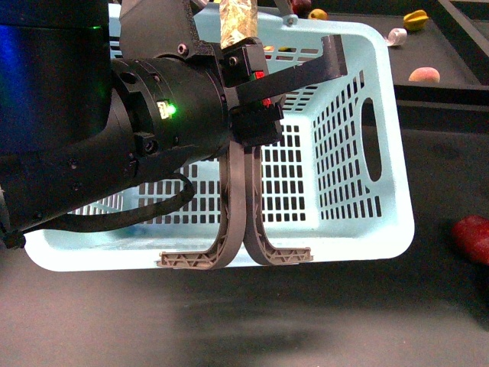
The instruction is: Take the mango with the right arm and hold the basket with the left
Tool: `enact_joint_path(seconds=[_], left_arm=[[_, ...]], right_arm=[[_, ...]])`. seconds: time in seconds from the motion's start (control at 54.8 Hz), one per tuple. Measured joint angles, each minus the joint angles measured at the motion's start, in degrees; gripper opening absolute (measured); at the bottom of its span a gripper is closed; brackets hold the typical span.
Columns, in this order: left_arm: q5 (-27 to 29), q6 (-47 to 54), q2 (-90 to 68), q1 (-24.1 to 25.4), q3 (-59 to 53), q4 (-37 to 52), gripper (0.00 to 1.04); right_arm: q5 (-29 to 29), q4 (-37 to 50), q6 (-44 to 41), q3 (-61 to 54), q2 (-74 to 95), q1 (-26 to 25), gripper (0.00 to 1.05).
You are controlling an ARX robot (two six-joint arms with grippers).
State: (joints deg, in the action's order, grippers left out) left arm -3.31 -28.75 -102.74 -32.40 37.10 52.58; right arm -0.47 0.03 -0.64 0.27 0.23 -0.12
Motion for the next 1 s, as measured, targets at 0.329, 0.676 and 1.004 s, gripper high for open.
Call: enact_joint_path(seconds=[0.329, 0.676, 1.004], left_arm=[[0.1, 0.0, 0.0, 0.0, 0.0, 0.0, 0.06], [0.0, 0.0, 0.0, 0.0, 0.0, 0.0, 0.06], [0.1, 0.1, 0.0, 0.0, 0.0, 0.0, 0.06]], right_arm=[[0.0, 0.0, 0.0, 0.0, 0.0, 0.0, 0.97], [-6.6, 11.9, -0.4, 3.4, 28.2, -11.0, 0.97], [-11.0, 48.5, -5.6, 17.0, 91.3, -28.4, 0.97]])
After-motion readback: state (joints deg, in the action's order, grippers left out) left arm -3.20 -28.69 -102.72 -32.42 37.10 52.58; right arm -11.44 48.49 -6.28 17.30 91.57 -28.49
